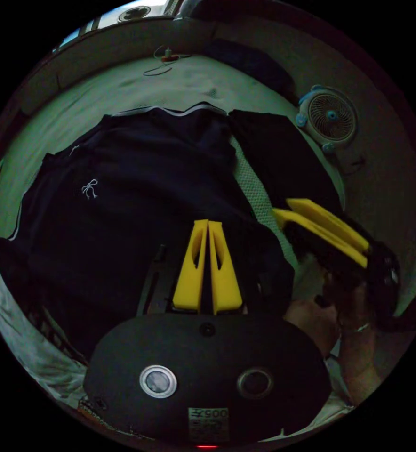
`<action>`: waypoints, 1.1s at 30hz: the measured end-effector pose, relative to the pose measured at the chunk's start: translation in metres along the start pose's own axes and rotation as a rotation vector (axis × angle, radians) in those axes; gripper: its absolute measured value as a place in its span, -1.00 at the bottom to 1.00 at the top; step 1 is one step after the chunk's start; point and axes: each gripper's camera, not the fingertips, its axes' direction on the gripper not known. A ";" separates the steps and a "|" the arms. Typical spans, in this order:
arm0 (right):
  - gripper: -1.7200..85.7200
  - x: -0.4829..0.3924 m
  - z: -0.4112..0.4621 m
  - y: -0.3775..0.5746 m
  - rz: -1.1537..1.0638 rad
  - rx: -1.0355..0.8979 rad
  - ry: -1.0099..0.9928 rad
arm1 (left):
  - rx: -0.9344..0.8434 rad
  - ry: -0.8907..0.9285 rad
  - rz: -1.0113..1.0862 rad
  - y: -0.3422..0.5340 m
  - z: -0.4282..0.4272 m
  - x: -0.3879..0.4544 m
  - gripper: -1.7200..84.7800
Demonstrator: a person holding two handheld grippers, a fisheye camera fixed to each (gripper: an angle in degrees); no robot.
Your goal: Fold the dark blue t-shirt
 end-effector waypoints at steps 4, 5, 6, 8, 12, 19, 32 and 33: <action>-0.86 -0.008 0.036 -0.031 -0.023 -0.107 -0.056 | -0.037 0.023 0.008 0.031 -0.008 -0.018 -0.98; -0.93 -0.011 0.050 -0.037 -0.028 -0.168 -0.011 | -0.045 0.019 0.007 0.041 -0.011 -0.023 -0.97; -0.97 -0.014 0.060 -0.041 -0.040 -0.220 0.057 | -0.050 0.015 0.008 0.046 -0.013 -0.026 -0.97; -0.99 -0.011 0.058 -0.047 -0.041 -0.185 0.120 | -0.081 0.002 0.014 0.068 -0.018 -0.036 -0.97; -1.00 0.027 0.033 -0.060 0.131 -0.071 -0.009 | -0.112 -0.041 0.028 0.102 -0.028 -0.050 -0.97; -0.95 0.052 0.013 -0.034 0.168 -0.141 -0.071 | -0.005 -0.015 -0.009 0.185 -0.081 -0.087 -0.98; -0.85 -0.030 -0.083 0.124 -0.088 0.148 -0.051 | 0.351 -0.117 -0.148 0.432 -0.285 -0.185 -0.97; -0.84 -0.029 -0.087 0.128 -0.082 0.164 -0.067 | 0.348 -0.123 -0.164 0.448 -0.290 -0.191 -0.97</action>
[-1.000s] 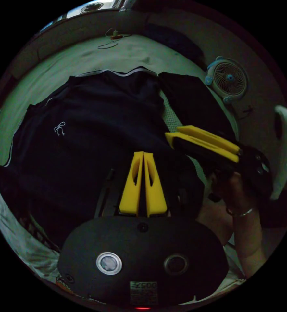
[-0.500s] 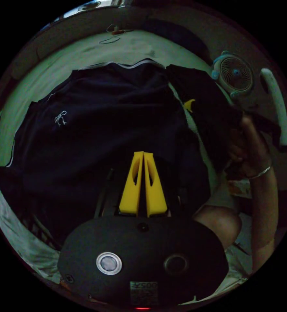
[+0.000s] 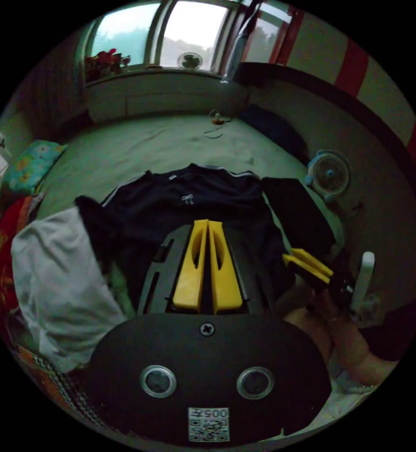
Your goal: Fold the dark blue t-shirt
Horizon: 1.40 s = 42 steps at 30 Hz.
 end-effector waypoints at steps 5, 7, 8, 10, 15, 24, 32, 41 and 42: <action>-0.80 0.006 -0.014 0.014 -0.021 0.094 0.073 | -0.017 0.007 -0.161 0.143 -0.047 -0.081 -0.94; -0.80 0.014 -0.006 0.015 0.018 -0.004 0.070 | -0.039 0.040 -0.190 0.189 -0.049 -0.097 -0.88; -0.79 0.022 -0.006 0.018 0.050 -0.027 0.044 | -0.051 0.033 -0.217 0.215 -0.050 -0.106 -0.84; -0.79 0.035 -0.011 0.024 0.096 -0.015 -0.001 | -0.056 0.028 -0.228 0.245 -0.051 -0.114 -0.79; -0.76 0.069 -0.025 0.049 0.167 0.009 -0.115 | -0.113 -0.108 -0.274 0.293 -0.051 -0.135 -0.65; -0.74 0.071 -0.036 0.078 -0.048 -0.021 -0.180 | -0.201 -0.108 -0.297 0.352 -0.063 -0.179 -0.65; -0.70 0.043 -0.019 0.091 -0.237 -0.163 -0.012 | -0.244 -0.173 -0.268 0.388 -0.081 -0.204 -0.66; -0.92 0.038 -0.011 0.107 -0.085 -0.145 0.017 | -0.289 -0.154 -0.280 0.416 -0.100 -0.237 -0.75; -0.95 0.033 -0.014 0.107 -0.112 -0.158 0.038 | -0.297 -0.149 -0.280 0.416 -0.102 -0.239 -0.78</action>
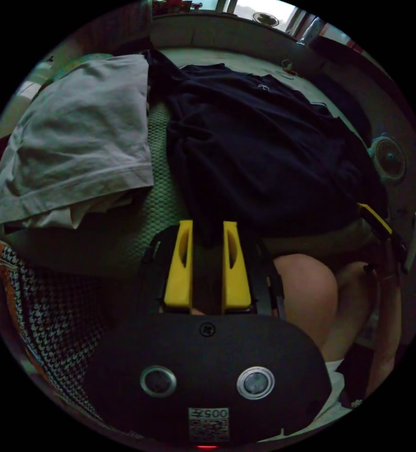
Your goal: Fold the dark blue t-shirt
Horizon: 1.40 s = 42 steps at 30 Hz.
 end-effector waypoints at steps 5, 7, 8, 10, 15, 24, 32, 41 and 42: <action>-0.99 -0.001 -0.032 -0.005 -0.048 -0.011 0.013 | 0.055 0.120 0.026 0.013 -0.033 -0.020 -0.93; -0.99 0.007 -0.054 -0.004 -0.010 0.019 -0.053 | 0.093 0.135 0.057 0.021 -0.053 -0.025 -0.94; -0.99 0.012 -0.071 -0.002 0.004 0.041 -0.093 | 0.122 0.147 0.081 0.028 -0.069 -0.028 -0.94; -0.99 0.016 -0.094 0.005 0.007 0.056 -0.140 | 0.190 0.182 0.108 0.043 -0.094 -0.034 -0.95; -0.99 0.014 -0.109 0.041 0.035 0.083 -0.146 | 0.096 0.159 0.058 0.057 -0.082 -0.067 -0.95; -0.99 0.026 -0.065 0.059 0.119 -0.022 -0.206 | 0.031 0.356 -0.014 0.070 -0.038 -0.115 -0.94; -0.98 0.030 0.018 0.087 0.220 -0.262 -0.172 | -0.139 0.457 -0.082 0.074 0.023 -0.147 -0.86; -0.98 0.005 0.018 0.050 0.193 -0.140 -0.133 | 0.021 0.313 -0.053 0.025 0.002 -0.133 -0.88; -0.98 -0.004 0.013 0.036 0.164 -0.102 -0.132 | 0.038 0.291 -0.041 0.017 0.000 -0.128 -0.87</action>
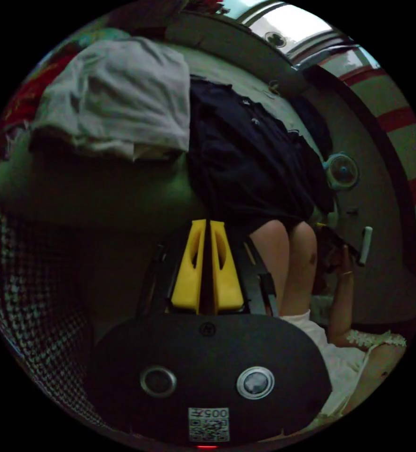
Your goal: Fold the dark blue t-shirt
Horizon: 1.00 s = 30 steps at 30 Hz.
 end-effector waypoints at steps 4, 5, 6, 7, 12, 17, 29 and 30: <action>-0.98 -0.043 -0.006 -0.037 -0.105 0.076 -0.008 | 0.105 -0.079 0.058 -0.061 0.006 0.036 -0.82; -0.98 -0.057 -0.005 -0.049 -0.130 0.096 -0.012 | 0.151 -0.078 0.078 -0.080 0.009 0.045 -0.81; -0.98 -0.072 -0.003 -0.060 -0.154 0.123 -0.016 | 0.173 -0.077 0.090 -0.090 0.010 0.049 -0.80; -0.98 -0.079 -0.001 -0.066 -0.165 0.138 -0.022 | 0.207 -0.078 0.102 -0.112 0.015 0.056 -0.78; -0.98 -0.127 0.034 -0.118 -0.162 0.251 -0.193 | 0.209 -0.099 0.182 -0.208 0.053 0.076 -0.74; -0.98 -0.165 0.091 -0.182 -0.147 0.232 -0.302 | 0.150 -0.203 0.172 -0.293 0.104 0.084 -0.70; -0.98 -0.208 0.228 -0.285 -0.131 0.094 -0.547 | 0.252 -0.273 0.097 -0.356 0.149 0.102 -0.89; -0.98 -0.207 0.234 -0.287 -0.136 0.096 -0.586 | 0.266 -0.273 0.098 -0.358 0.148 0.105 -0.89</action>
